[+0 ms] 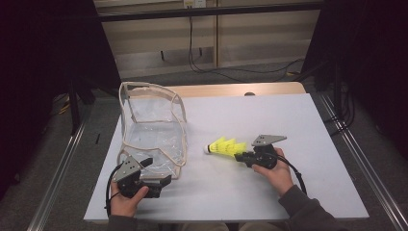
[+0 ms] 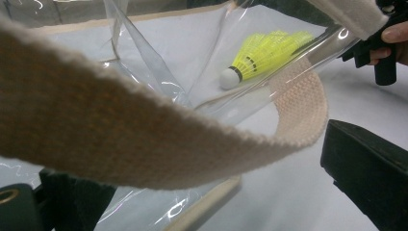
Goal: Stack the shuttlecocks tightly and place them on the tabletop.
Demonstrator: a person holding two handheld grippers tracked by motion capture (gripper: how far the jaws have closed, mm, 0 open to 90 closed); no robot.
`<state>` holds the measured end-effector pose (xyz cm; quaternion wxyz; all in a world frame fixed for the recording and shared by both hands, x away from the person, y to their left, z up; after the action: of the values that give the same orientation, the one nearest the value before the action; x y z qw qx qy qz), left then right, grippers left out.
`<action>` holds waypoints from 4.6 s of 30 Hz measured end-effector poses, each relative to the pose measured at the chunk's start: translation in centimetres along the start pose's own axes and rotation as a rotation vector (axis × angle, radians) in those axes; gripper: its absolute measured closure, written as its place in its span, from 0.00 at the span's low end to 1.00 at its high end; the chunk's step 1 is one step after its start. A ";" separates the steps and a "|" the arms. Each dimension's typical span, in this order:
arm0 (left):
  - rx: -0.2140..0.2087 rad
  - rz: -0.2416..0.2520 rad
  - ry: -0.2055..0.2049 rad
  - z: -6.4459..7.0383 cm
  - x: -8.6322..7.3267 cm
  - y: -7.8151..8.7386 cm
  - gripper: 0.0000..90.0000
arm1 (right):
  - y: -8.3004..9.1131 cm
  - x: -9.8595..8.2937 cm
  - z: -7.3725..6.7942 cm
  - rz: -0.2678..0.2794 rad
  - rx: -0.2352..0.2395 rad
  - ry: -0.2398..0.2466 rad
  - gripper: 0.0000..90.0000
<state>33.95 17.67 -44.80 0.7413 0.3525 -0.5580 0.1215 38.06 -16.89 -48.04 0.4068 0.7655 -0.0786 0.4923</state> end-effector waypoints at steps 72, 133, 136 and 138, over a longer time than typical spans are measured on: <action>-0.003 0.015 0.014 0.0 -0.1 0.0 0.04 | -0.4 0.5 -0.8 0.040 0.026 -0.047 0.32; -0.005 0.028 0.020 -0.1 0.1 0.1 0.04 | -3.1 1.7 -1.7 0.028 -0.048 -0.025 0.46; -0.004 0.029 0.020 -0.1 0.1 0.1 0.04 | -3.2 1.8 -1.6 0.029 -0.051 -0.023 0.49; -0.004 0.028 0.019 -0.1 0.1 0.2 0.04 | -3.2 1.9 -1.7 0.032 -0.058 -0.019 0.53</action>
<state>33.93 17.80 -44.69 0.7455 0.3421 -0.5560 0.1340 39.53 -13.08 -47.99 0.4203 0.7567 -0.1089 0.4888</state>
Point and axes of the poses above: each handheld gripper's, and its own axes: y roughly backward along the jaws, x roughly out of its top, z roughly to its right, the point moved 5 cm from there along -y, roughly forward along the jaws, and after that the axes turned 1 degree about z, right-handed, at the moved point
